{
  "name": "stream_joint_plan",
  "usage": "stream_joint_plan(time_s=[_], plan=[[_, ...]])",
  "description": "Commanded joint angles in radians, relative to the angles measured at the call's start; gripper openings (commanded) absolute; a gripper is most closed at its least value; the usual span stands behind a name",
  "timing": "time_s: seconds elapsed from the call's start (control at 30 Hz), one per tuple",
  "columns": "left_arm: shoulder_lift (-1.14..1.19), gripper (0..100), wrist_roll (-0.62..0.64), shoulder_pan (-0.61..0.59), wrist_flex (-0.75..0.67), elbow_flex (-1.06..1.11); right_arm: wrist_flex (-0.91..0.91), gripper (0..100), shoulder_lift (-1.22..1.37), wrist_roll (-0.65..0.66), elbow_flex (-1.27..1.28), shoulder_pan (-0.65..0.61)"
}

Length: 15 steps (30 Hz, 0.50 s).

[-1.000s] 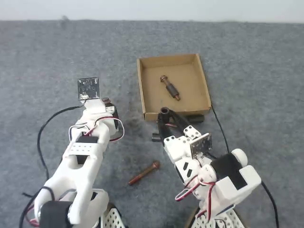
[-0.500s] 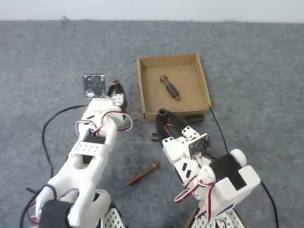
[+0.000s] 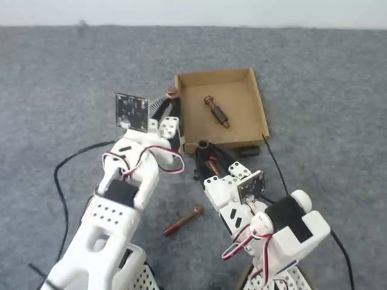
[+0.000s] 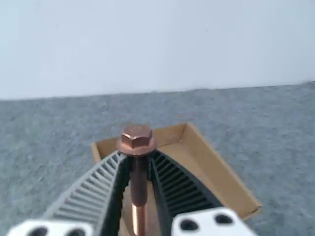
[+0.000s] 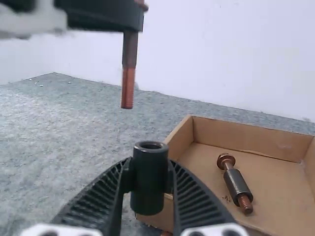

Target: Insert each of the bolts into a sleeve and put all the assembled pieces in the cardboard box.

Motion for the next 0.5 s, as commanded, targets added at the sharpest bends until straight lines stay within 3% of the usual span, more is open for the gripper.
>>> stream_joint_plan(time_s=[0.0, 0.47], plan=[[-0.080, 1, 0.011, 0.034, 0.018, -0.076, -0.001, 0.6, -0.001, 0.008, 0.021, -0.005], [0.023, 1, 0.020, 0.152, 0.080, -0.151, -0.001, 0.6, -0.007, 0.006, 0.023, -0.033]])
